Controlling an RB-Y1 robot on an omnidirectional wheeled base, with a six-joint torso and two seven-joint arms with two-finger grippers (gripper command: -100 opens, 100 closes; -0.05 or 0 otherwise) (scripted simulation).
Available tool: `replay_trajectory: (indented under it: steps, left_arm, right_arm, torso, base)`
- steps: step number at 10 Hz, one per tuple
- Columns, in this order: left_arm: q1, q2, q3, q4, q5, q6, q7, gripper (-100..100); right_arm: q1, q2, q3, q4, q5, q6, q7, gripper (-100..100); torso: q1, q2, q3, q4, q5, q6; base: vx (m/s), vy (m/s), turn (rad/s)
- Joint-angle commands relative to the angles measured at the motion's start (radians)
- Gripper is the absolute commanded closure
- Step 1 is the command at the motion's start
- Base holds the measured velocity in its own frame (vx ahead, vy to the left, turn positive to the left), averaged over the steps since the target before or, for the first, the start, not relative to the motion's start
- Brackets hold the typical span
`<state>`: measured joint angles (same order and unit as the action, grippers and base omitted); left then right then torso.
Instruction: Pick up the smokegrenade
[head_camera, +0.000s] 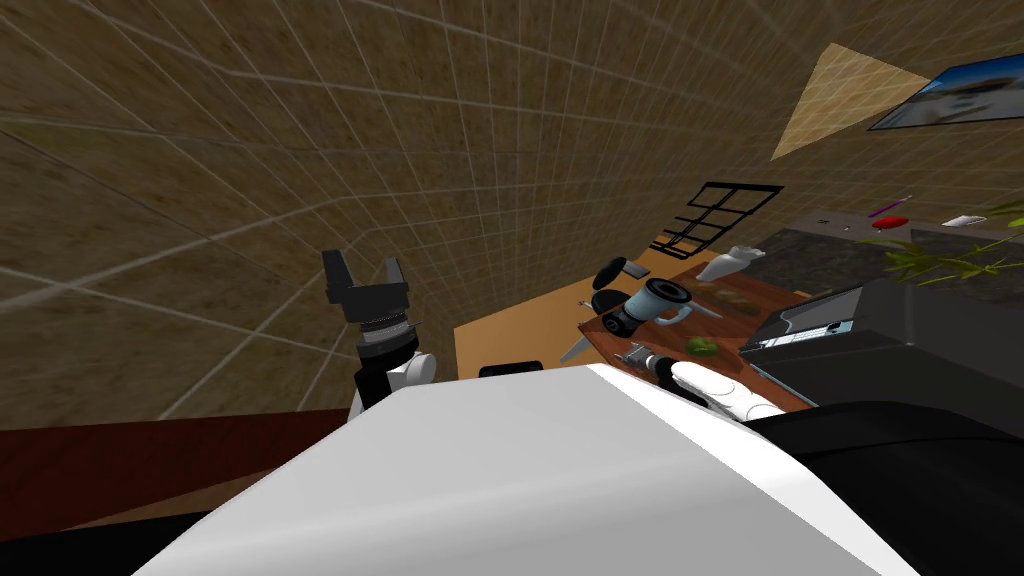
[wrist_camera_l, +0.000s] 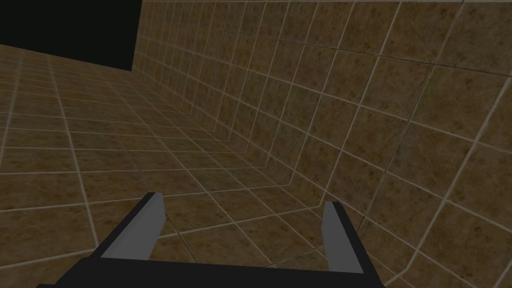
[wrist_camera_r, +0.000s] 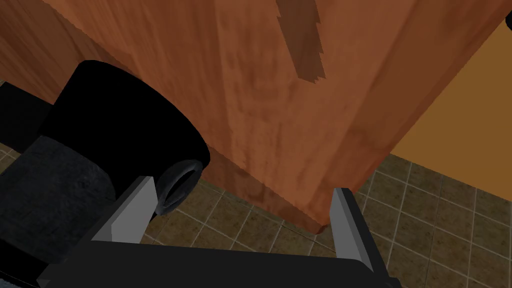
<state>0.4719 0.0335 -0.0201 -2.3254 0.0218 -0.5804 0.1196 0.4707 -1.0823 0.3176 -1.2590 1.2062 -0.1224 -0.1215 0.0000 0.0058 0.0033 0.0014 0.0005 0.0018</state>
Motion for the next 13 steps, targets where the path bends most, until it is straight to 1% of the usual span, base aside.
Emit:
replay_trajectory:
  steps: [1,2,3,4,6,7,9,10,12,13]
  left_arm:
    - [0.0,0.0,0.0,0.0,0.0,0.0,0.0,0]
    - [0.0,0.0,0.0,0.0,0.0,0.0,0.0,0]
    - [0.0,0.0,0.0,0.0,0.0,0.0,0.0,0]
    - [0.0,0.0,0.0,0.0,0.0,0.0,0.0,0]
    - [0.0,0.0,0.0,0.0,0.0,0.0,0.0,0]
    - [0.0,0.0,0.0,0.0,0.0,0.0,0.0,0]
    - [0.0,0.0,0.0,0.0,0.0,0.0,0.0,0]
    - [0.0,0.0,0.0,0.0,0.0,0.0,0.0,0]
    - [0.0,0.0,0.0,0.0,0.0,0.0,0.0,0]
    - [0.0,0.0,0.0,0.0,0.0,0.0,0.0,0]
  right_arm:
    - [-0.006,-0.02,0.002,0.034,0.016,-0.01,0.011,-100]
    - [0.008,-0.064,0.02,0.058,0.049,-0.003,0.014,-100]
    - [0.008,-0.064,0.02,0.06,0.049,-0.003,0.014,-100]
    - [0.023,-0.105,0.037,0.095,0.08,0.003,0.017,-100]
    - [0.023,-0.105,0.037,0.102,0.08,0.003,0.017,-100]
    - [0.038,-0.143,0.053,0.132,0.108,0.007,0.02,-100]
    - [0.038,-0.143,0.053,0.132,0.108,0.007,0.02,-100]
    - [0.052,-0.178,0.069,0.159,0.132,0.01,0.023,-100]
    - [0.052,-0.178,0.069,0.159,0.132,0.01,0.023,-100]
    - [0.067,-0.209,0.084,0.182,0.154,0.012,0.027,-100]
  torso:
    - [0.0,0.0,0.0,0.0,0.0,0.0]
    - [0.0,0.001,0.0,0.0,0.0,0.0]
    - [0.0,0.002,0.001,0.0,0.0,0.0]
    - [0.0,0.002,0.001,0.001,-0.001,0.001]
    - [0.0,0.003,0.002,0.001,0.0,0.001]
    - [-0.001,0.001,0.001,0.0,0.0,0.001]
    - [-0.001,0.002,0.001,0.001,0.0,0.001]
    - [-0.001,0.0,0.0,0.0,-0.001,0.001]
    - [-0.001,0.002,0.001,0.001,-0.001,0.001]
    - [-0.001,0.0,0.0,0.0,-0.001,0.001]
  base:
    - [-0.049,0.004,0.088]
    - [-0.069,0.006,0.126]
    - [-0.069,0.003,0.066]
    - [-0.078,0.014,0.108]
    - [-0.048,0.004,0.025]
    - [-0.056,0.003,0.112]
    - [-0.042,-0.003,0.018]
    - [-0.048,0.011,0.081]
    - [-0.047,-0.003,0.021]
    - [-0.054,0.0,0.063]
